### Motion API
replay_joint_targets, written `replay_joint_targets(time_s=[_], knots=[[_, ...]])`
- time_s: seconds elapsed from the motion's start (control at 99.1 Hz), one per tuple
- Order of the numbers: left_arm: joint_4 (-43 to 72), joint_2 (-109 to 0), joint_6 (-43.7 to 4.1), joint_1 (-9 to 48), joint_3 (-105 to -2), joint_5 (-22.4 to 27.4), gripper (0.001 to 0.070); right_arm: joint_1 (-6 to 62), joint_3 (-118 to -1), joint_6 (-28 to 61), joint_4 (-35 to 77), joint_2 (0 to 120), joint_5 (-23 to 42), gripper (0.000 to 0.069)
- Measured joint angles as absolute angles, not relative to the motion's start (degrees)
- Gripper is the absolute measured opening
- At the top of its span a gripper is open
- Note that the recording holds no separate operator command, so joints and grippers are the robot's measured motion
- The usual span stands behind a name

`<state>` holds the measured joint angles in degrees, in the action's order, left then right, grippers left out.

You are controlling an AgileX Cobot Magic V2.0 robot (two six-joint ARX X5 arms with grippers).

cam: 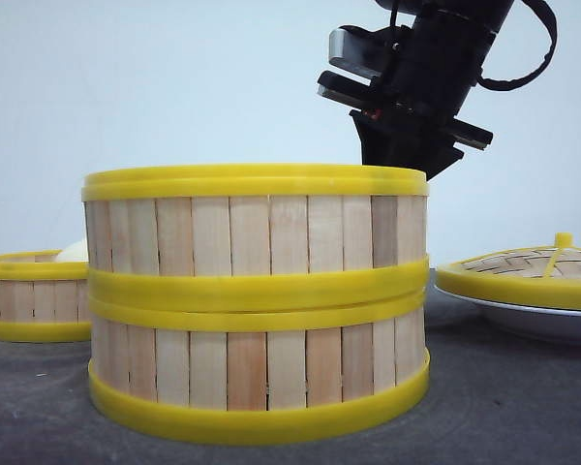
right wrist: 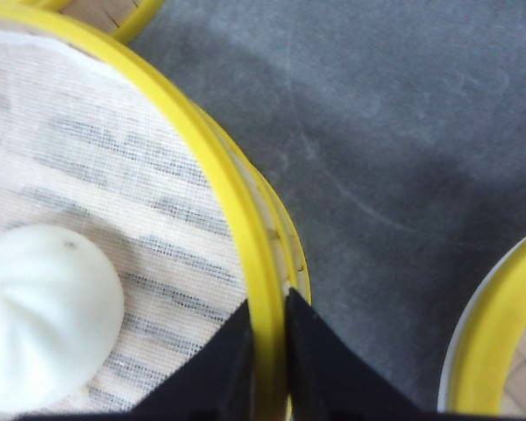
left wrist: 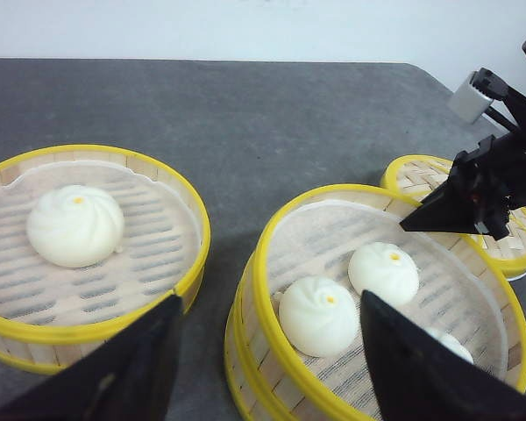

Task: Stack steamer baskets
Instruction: 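Lower the basket onto the nearest basket and open the right gripper, then raise the right gripper away from the stack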

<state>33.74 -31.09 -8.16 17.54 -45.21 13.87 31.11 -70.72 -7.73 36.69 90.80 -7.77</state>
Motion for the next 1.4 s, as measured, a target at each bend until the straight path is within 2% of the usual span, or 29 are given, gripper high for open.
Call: replay_joint_targets(time_s=[0.101,0.242,0.343,0.585,0.706,0.857,1.12,1.402], knots=[[33.74,-31.09,-8.16,17.54,-45.21,13.89,0.0385,31.11,-70.72,-7.75,36.67,90.8,-7.81,0.0056],[33.74,-31.09,-8.16,17.54,-45.21,13.89,0.0385,31.07,-70.72,-7.81,36.53,90.8,-7.2,0.0242],[33.76,-31.09,-8.14,17.54,-45.21,13.87,0.0385,31.07,-70.72,-7.79,35.27,90.8,-5.74,0.0285],[34.11,-31.09,-7.9,17.54,-45.21,13.85,0.0385,31.0,-70.72,-7.79,33.23,87.39,-4.23,0.0296],[34.09,-31.09,-7.9,17.54,-45.21,13.3,0.0385,31.07,-70.72,-7.73,32.01,80.09,-2.31,0.0296],[34.09,-31.11,-7.9,17.54,-45.21,11.53,0.0385,32.34,-70.72,-6.5,31.99,70.04,3.57,0.0296],[33.89,-32.6,-8.23,17.34,-45.21,5.82,0.0385,37.6,-70.72,-4.64,34.63,54.17,9.52,0.0296],[27.64,-41.65,-9.08,12.1,-45.6,3.16,0.0385,42.68,-64.12,-5.61,36.91,43.31,12.14,0.0296]])
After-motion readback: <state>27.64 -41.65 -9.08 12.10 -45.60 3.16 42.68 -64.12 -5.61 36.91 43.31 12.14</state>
